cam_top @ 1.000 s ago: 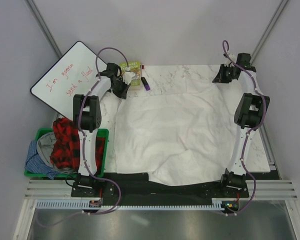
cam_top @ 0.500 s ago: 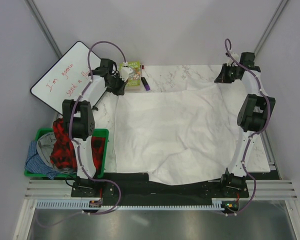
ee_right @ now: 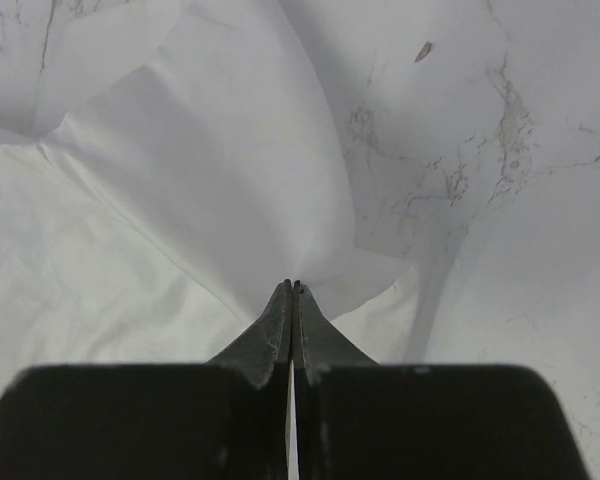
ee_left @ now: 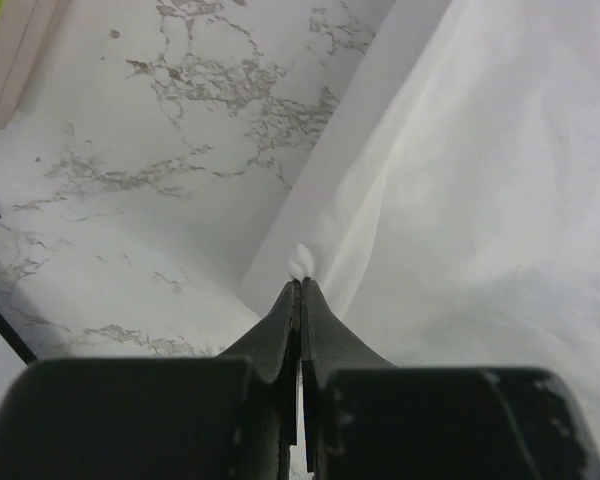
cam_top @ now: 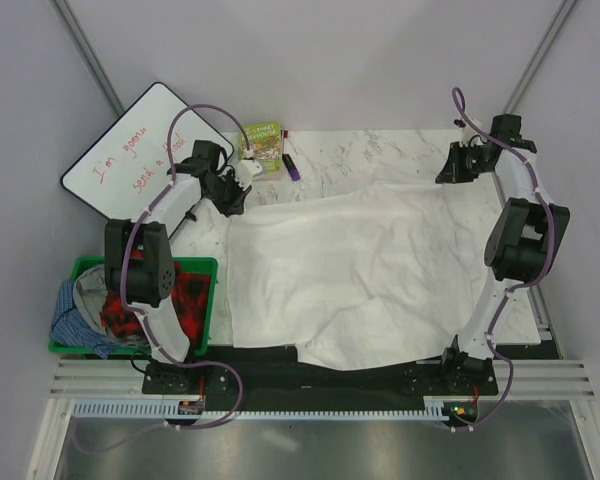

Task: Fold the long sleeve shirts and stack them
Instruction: Fold the shirt

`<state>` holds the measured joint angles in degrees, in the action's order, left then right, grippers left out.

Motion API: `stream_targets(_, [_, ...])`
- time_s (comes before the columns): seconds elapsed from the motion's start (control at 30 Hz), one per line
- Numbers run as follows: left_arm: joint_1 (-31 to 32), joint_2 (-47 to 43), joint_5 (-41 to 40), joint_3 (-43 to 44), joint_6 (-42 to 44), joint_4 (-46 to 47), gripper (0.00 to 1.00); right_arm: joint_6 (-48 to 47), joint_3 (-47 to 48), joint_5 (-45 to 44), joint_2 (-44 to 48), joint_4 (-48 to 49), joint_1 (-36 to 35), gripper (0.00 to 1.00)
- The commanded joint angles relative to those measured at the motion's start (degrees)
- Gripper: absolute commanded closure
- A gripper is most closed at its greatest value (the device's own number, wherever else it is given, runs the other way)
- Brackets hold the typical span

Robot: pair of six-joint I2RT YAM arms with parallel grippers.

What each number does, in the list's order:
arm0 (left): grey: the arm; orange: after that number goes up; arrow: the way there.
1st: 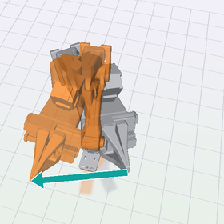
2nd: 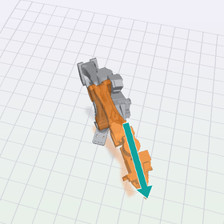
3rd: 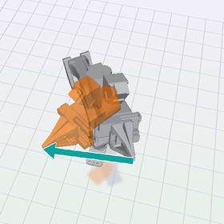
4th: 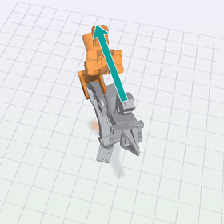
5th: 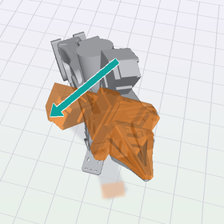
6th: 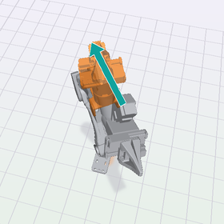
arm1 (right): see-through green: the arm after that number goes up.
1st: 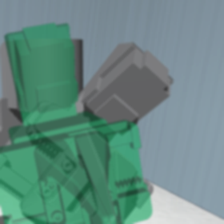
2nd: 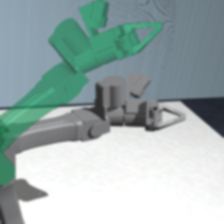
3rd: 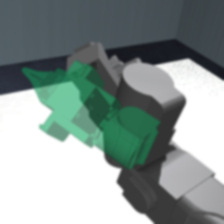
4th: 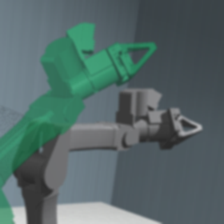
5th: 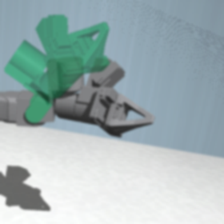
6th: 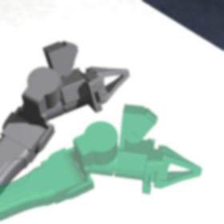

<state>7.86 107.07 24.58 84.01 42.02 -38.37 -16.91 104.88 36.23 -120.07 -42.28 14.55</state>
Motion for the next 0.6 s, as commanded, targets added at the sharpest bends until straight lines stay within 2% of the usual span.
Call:
stream_targets(0.0, [-0.12, -6.43, 2.40, -3.93, 3.42, 3.30, 0.98, -5.76, -4.23, 1.57, 6.59, -3.33, 0.48, 1.00])
stream_targets(0.2, [0.14, -10.29, 2.49, -7.80, 4.74, 3.48, 0.98, -9.36, -10.12, 0.25, 11.08, -5.26, 1.10, 1.00])
stream_targets(0.57, [1.72, -15.04, 0.91, -17.03, 9.13, 3.56, 0.96, -15.61, -15.83, -1.42, 13.55, -10.10, 2.50, 1.00])
